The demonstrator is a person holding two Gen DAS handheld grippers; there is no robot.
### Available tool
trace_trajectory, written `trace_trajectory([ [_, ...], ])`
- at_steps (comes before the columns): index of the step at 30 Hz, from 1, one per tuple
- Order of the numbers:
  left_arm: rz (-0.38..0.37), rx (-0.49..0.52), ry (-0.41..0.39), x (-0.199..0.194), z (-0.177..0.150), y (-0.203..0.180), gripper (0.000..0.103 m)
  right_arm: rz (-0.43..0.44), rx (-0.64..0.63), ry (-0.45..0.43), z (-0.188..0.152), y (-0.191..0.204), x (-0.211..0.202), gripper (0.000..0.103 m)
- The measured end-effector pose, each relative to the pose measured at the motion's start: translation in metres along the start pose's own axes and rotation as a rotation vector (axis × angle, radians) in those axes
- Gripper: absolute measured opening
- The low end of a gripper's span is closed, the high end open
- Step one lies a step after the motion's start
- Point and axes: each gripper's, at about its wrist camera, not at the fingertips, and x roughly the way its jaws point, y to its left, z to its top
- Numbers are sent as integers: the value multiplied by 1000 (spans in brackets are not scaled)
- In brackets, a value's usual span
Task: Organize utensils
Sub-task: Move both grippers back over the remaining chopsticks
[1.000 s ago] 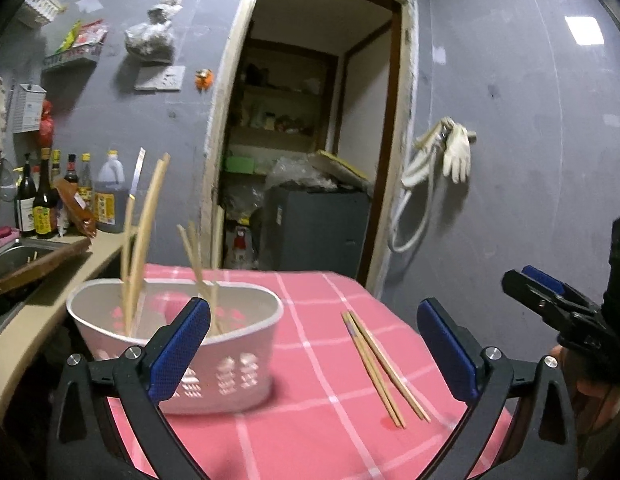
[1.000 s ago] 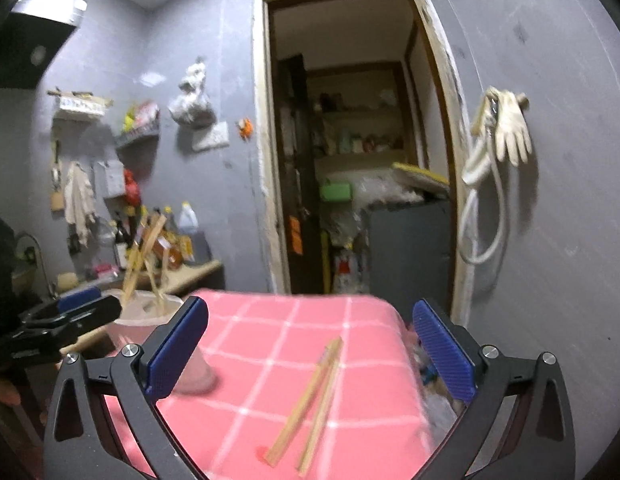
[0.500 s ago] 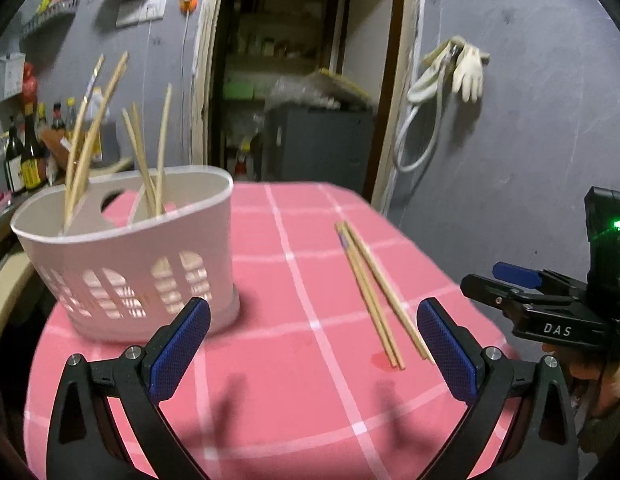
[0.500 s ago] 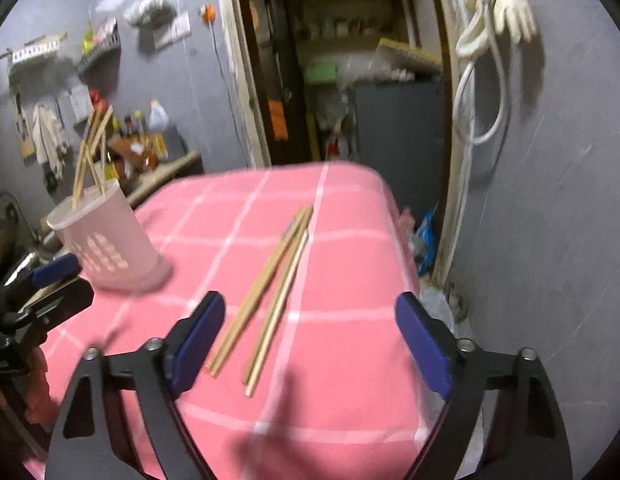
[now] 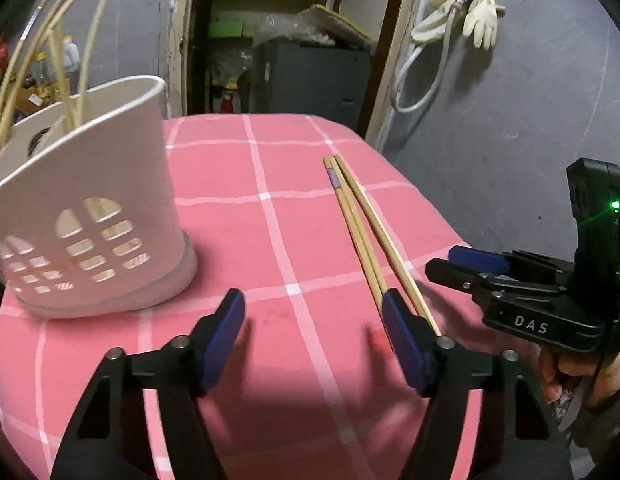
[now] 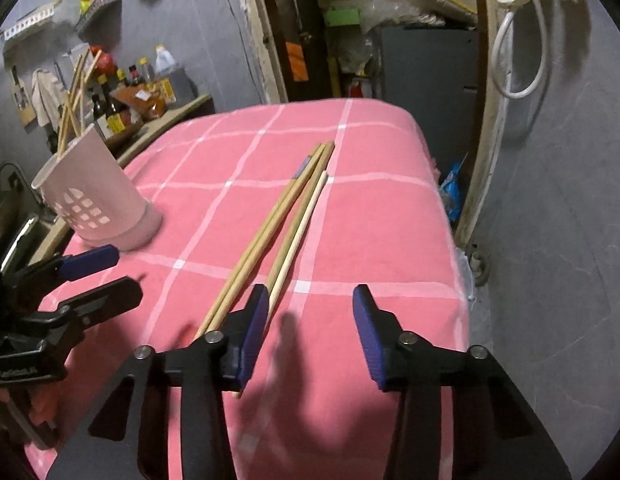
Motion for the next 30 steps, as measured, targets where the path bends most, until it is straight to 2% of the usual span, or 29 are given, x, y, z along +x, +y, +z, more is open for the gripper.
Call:
trace_trajectory([
  [4, -5, 4, 36, 13, 6, 1, 49, 15, -5, 27, 6, 0, 10, 36],
  [10, -34, -24, 65, 27, 16, 5, 49, 4, -25, 51, 15, 4, 23, 36],
  [15, -52, -7, 73, 32, 21, 2, 49, -7, -18, 55, 22, -1, 29, 36],
  [25, -65, -37, 99, 47, 25, 11, 42, -1, -38, 67, 36, -3, 40, 36],
  [30, -60, -39, 100, 49, 25, 9, 42, -22, -47, 89, 48, -8, 52, 29],
])
